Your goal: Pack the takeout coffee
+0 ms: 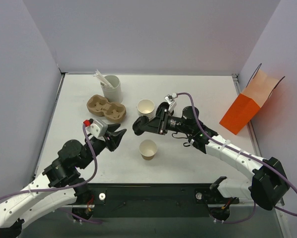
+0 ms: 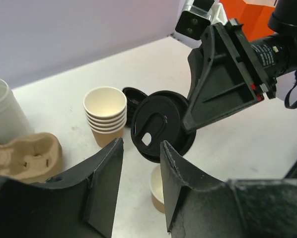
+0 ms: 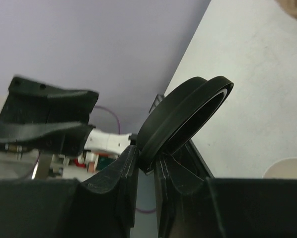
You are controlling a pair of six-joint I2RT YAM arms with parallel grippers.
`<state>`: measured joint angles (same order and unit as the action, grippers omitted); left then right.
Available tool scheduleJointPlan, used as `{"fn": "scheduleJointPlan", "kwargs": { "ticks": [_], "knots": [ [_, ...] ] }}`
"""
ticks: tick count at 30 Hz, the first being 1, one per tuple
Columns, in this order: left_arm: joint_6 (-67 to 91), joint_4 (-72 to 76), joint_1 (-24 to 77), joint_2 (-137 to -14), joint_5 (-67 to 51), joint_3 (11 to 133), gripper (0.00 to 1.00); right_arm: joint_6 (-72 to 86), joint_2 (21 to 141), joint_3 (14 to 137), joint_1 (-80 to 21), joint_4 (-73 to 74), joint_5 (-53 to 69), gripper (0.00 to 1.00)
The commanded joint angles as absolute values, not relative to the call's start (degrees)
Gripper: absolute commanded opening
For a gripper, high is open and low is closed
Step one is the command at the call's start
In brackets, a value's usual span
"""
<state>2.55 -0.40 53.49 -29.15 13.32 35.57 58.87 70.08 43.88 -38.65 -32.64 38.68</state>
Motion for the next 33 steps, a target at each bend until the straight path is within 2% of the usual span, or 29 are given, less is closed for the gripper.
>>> {"fn": "scheduleJointPlan", "kwargs": {
  "ticks": [1,9,19,23,30,33],
  "knots": [
    [18.1,-16.9,53.3,-32.6,11.8,46.5,0.46,51.0,65.7,41.9,-38.5,-44.4,54.0,0.17],
    [35.1,-32.5,53.0,-34.7,13.4,52.3,0.43,53.3,65.0,39.1,-38.5,-55.4,60.8,0.18],
    [46.3,-31.9,52.6,-39.6,9.1,50.8,0.39,55.5,65.5,37.4,-38.8,-59.4,58.6,0.17],
    [50.3,-28.4,52.3,-38.3,8.6,49.7,0.38,55.2,64.3,36.4,-39.1,-59.1,58.4,0.17],
    [52.6,-27.2,52.2,-36.5,10.5,49.7,0.37,46.9,61.9,36.7,-39.3,-46.5,56.7,0.18],
    [53.0,-26.2,52.1,-38.0,10.3,49.4,0.37,46.4,61.6,37.0,-39.7,-45.9,56.6,0.18]
  ]
}}
